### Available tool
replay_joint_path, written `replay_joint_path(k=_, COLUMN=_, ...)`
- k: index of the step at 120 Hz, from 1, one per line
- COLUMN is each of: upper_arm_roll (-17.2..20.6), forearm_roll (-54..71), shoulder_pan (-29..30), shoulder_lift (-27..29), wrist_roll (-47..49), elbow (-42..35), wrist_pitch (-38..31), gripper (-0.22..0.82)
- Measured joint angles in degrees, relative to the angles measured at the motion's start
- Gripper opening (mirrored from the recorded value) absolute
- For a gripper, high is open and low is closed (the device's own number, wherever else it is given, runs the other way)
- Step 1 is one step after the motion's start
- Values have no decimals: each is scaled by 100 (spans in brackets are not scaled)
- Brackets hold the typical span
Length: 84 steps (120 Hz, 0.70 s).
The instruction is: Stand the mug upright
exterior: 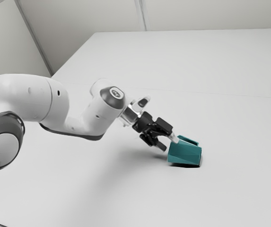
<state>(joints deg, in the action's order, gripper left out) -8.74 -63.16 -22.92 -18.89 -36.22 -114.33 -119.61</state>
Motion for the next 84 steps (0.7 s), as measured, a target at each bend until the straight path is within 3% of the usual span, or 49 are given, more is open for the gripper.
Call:
replay_joint_path(k=47, upper_arm_roll=14, forearm_roll=-9, shoulder_pan=-136, shoulder_lift=-418, wrist_roll=-343, elbow=496, wrist_pitch=-8, gripper=58)
replay_joint_path(k=84, upper_arm_roll=29, forearm_roll=-15, shoulder_pan=-187, shoulder_lift=-453, wrist_roll=-433, elbow=606, wrist_pitch=-10, gripper=6)
